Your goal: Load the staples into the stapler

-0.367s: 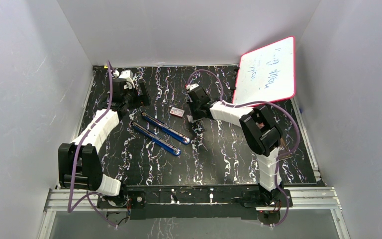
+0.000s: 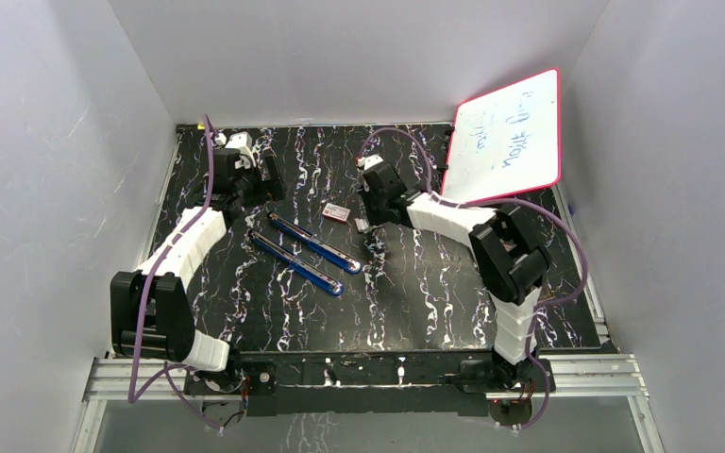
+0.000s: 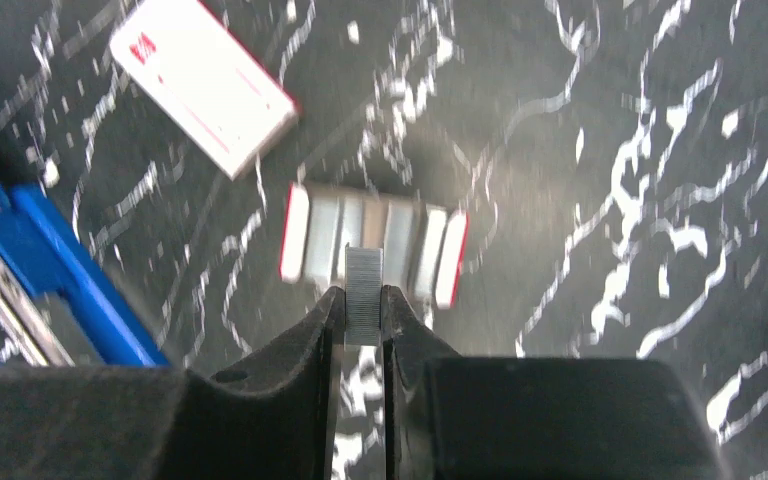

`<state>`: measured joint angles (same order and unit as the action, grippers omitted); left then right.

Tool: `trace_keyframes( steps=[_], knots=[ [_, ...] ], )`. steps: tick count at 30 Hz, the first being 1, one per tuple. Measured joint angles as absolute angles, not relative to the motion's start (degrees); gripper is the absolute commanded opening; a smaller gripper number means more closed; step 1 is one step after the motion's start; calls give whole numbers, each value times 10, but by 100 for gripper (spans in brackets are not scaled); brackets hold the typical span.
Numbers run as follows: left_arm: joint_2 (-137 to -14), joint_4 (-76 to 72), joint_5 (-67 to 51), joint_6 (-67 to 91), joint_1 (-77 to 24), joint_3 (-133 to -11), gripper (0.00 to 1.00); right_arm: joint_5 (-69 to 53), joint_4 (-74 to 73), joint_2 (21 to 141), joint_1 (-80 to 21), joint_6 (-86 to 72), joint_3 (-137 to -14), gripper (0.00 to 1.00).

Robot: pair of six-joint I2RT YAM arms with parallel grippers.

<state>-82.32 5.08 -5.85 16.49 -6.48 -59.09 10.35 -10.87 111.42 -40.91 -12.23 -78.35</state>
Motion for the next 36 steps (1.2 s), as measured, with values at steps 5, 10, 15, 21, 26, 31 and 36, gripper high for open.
trace_keyframes(
  steps=[5,10,15,21,26,31,36],
  knots=[
    [-823,52,-60,165,-65,-591,97,83,-125,1039,-412,-131,-700,24],
    [-823,52,-65,165,-65,-591,97,66,-133,988,-434,-145,-652,24],
    [-823,52,-67,165,-65,-591,97,48,-130,961,-474,-154,-601,25],
    [-823,52,-67,165,-65,-591,97,37,-119,961,-504,-147,-563,26],
    [-823,52,-67,165,-65,-591,97,29,-104,961,-517,-130,-548,26],
    [-823,52,-67,165,-65,-591,97,13,-96,961,-535,-96,-540,28],
    [-824,52,-67,165,-65,-591,97,-4,-89,961,-559,-68,-534,42]
  ],
)
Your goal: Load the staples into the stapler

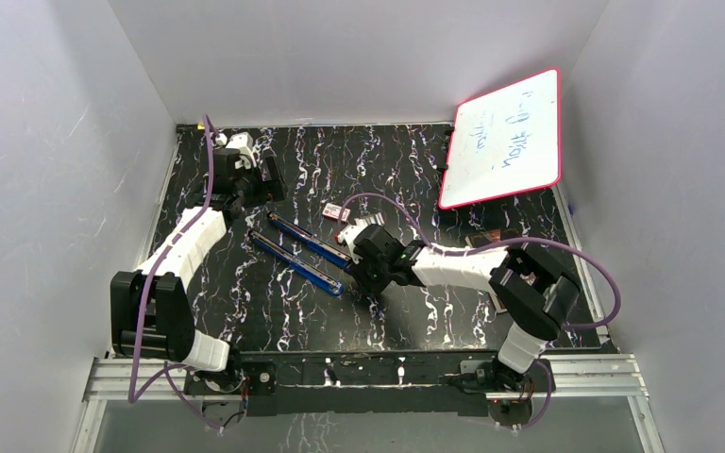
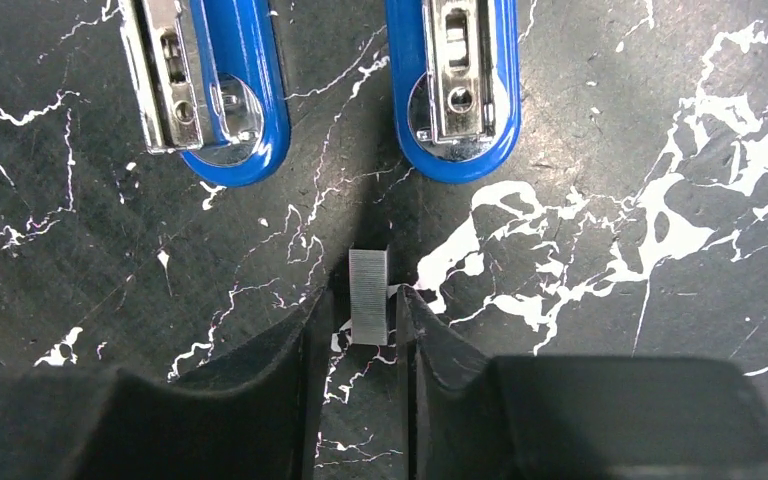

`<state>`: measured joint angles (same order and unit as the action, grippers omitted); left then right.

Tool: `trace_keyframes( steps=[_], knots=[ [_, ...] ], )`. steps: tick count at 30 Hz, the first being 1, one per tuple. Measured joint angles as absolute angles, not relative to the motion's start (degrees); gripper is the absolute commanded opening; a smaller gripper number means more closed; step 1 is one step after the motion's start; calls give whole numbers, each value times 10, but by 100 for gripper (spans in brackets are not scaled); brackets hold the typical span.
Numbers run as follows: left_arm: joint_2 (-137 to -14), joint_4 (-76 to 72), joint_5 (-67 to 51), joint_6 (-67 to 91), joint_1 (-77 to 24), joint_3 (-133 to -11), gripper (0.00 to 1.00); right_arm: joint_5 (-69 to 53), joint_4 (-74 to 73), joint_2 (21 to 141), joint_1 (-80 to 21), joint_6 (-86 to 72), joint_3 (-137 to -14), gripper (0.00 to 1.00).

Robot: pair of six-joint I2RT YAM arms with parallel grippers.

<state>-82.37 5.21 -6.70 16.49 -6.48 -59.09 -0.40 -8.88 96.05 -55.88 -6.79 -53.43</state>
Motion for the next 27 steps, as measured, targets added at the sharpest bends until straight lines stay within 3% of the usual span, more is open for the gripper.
trace_keyframes(
  steps=[5,12,19,27],
  knots=[
    [-825,52,-67,165,-65,-591,97,-1,-74,956,-561,-65,-523,53],
    [-825,52,-67,165,-65,-591,97,40,-70,913,-559,-78,-516,55],
    [-825,52,-67,165,-65,-591,97,70,-36,872,-476,-114,-532,42],
    [-829,52,-69,165,-65,-591,97,86,-43,967,-401,-125,-651,30]
  ],
)
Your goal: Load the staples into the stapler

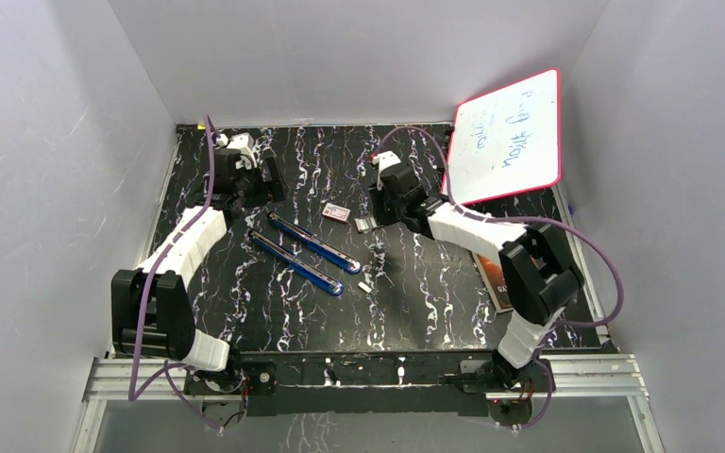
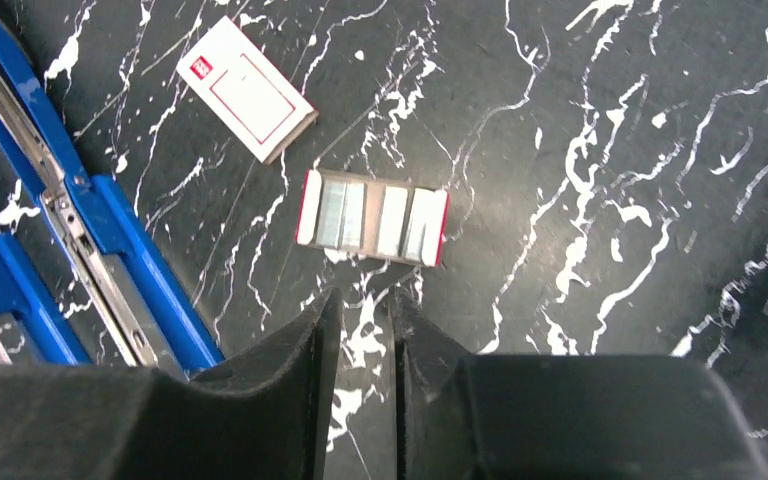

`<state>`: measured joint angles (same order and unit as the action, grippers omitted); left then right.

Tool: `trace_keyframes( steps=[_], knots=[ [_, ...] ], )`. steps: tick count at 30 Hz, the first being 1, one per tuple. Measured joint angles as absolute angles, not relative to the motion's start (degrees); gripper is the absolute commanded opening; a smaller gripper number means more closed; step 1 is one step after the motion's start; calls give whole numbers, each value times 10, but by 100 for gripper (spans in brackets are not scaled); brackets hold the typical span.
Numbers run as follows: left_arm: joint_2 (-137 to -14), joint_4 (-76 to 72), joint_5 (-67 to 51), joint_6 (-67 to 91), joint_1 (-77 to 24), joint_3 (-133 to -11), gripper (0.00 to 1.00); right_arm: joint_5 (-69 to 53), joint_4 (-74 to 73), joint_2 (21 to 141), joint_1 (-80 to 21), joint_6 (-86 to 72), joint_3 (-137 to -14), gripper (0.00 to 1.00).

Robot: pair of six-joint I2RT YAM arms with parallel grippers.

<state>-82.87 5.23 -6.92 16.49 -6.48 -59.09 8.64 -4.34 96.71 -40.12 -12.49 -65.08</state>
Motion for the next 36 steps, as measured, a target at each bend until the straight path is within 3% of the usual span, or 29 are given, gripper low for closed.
trace_keyframes(
  steps=[13,36],
  knots=[
    [-829,52,-69,165,-65,-591,97,69,-73,1089,-400,-119,-728,22],
    [-830,53,-69,165,-65,-591,97,73,-91,1147,-400,-112,-775,26]
  ],
)
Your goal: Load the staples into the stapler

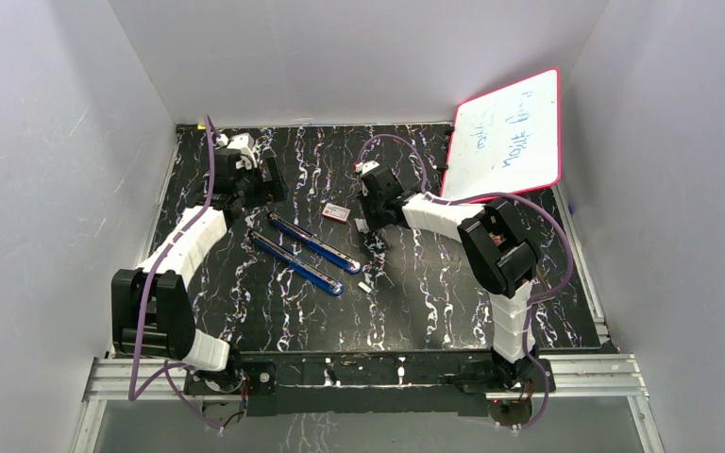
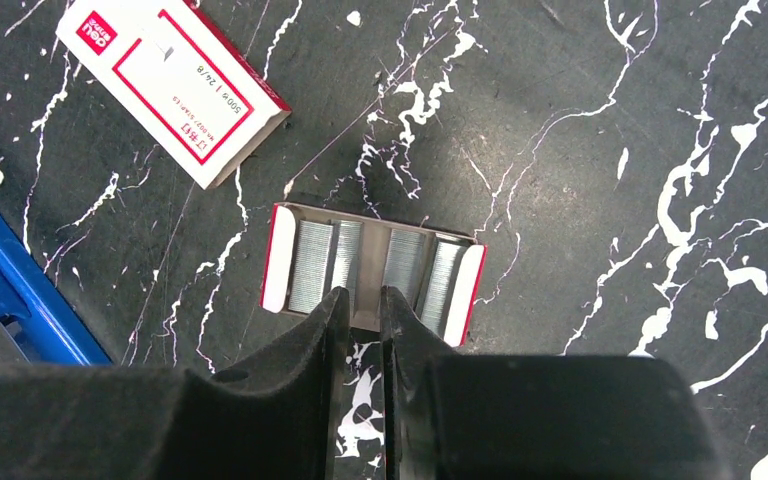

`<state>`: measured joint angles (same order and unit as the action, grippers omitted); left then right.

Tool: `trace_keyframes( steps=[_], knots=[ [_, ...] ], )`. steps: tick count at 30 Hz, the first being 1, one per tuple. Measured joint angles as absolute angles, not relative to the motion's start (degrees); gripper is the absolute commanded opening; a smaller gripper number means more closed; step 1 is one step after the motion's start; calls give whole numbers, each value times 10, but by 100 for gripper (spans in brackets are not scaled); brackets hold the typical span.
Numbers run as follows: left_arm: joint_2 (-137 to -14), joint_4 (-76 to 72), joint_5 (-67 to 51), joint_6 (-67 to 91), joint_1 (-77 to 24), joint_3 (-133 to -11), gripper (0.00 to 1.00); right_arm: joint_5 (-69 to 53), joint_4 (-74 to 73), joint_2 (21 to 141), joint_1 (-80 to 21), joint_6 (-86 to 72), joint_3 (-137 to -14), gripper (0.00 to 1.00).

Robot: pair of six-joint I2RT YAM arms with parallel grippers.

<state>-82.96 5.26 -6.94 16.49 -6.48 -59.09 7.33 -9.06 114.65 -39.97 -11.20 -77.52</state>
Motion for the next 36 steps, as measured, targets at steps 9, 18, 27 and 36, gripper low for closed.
trace_keyframes(
  steps=[9,18,27,36],
  knots=[
    [-830,53,-69,165,-65,-591,97,82,-91,1147,-400,-109,-776,25],
    [-830,53,-69,165,-65,-591,96,89,-91,1147,-400,-107,-788,22],
    [-830,53,-69,165,-65,-591,97,91,-92,1160,-400,-105,-797,20],
    [-830,53,-69,165,-65,-591,97,98,-91,1171,-400,-103,-802,19]
  ],
)
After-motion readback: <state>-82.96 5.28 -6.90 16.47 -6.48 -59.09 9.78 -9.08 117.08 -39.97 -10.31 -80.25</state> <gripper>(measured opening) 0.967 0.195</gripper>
